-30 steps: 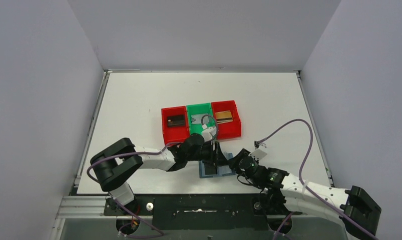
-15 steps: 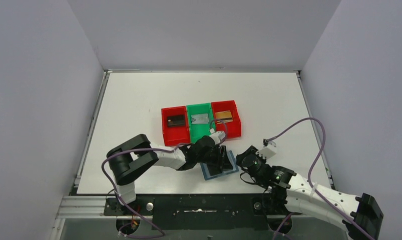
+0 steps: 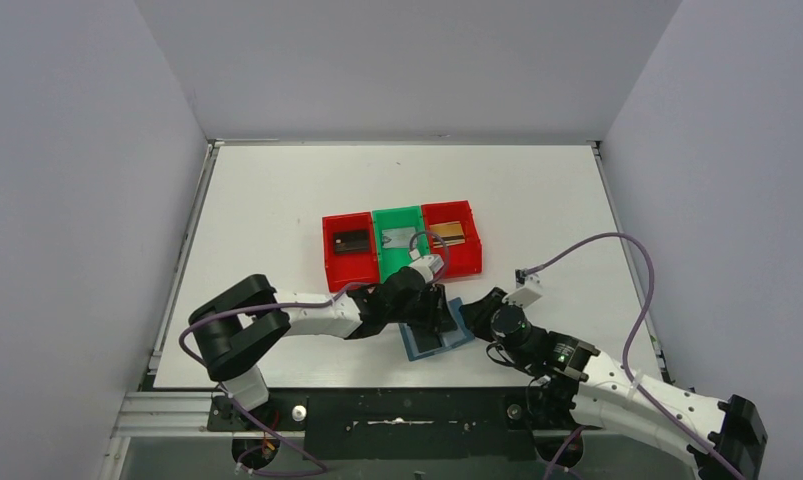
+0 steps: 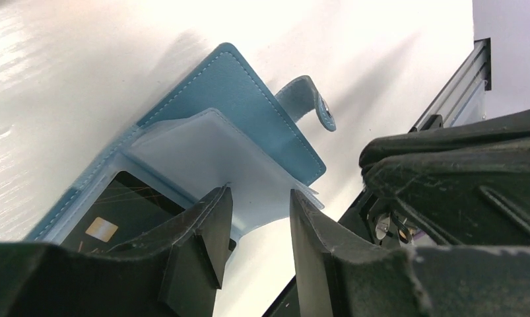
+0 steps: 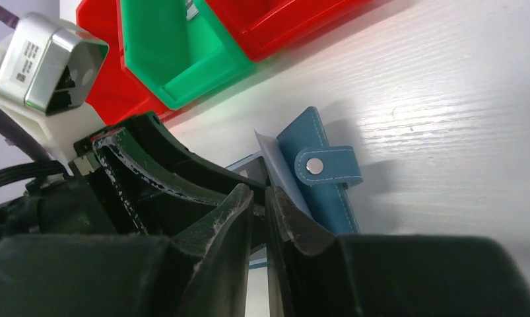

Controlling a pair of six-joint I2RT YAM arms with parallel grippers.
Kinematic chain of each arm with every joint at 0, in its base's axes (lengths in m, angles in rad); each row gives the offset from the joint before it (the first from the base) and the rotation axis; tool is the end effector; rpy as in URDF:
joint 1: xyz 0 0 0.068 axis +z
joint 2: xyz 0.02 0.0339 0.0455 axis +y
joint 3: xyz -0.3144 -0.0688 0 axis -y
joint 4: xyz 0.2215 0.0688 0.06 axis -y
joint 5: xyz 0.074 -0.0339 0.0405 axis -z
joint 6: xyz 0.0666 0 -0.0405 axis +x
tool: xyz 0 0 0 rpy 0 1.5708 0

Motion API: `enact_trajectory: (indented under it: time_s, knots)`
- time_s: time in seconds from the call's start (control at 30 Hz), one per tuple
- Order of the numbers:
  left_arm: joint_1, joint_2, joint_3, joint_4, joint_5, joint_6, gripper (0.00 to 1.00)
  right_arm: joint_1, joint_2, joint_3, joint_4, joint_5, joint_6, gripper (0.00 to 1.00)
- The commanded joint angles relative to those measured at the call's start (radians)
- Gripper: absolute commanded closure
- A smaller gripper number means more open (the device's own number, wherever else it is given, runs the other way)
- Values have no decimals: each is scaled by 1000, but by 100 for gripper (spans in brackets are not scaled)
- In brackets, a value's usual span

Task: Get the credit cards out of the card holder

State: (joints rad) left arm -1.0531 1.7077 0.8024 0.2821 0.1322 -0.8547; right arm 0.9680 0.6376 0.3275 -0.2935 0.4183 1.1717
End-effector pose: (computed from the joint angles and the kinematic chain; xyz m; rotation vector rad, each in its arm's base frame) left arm 0.1708 -0.3177 0.2061 0.3269 2.4413 -1.1238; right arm 0.0833 0.0733 0.2137 0.4702 2.1753 0.7934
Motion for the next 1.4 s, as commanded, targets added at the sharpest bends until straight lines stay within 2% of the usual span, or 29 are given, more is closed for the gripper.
enact_trajectory:
  time_s: [0.0, 0.27, 0.47, 0.57, 0.7, 0.87, 1.03, 1.27, 1.37]
  knots:
    - [1, -48, 23, -10, -54, 26, 64, -6, 37, 50, 90, -49, -58, 86]
    - [40, -20, 59, -20, -81, 29, 69, -6, 51, 36, 54, -95, -15, 93]
    - [56, 30, 119, -49, -49, 55, 70, -7, 23, -1, 69, -138, -12, 93]
    - [58, 56, 145, -76, -36, 66, 70, -8, 62, 25, 67, -145, -38, 92]
    - [58, 68, 152, -104, -49, 69, 70, -7, 198, 97, 15, -137, -62, 92]
    - [56, 73, 155, -121, -70, 70, 71, -7, 312, 113, 103, -213, -125, 92]
    - [58, 68, 166, -145, -76, 86, 71, -15, 391, 131, 109, -186, -144, 88]
    - [58, 24, 181, -193, -132, 90, 71, -124, 466, 83, 303, -404, -186, 85]
    - [59, -6, 211, -248, -175, 75, 70, -164, 470, 39, 367, -452, -177, 82]
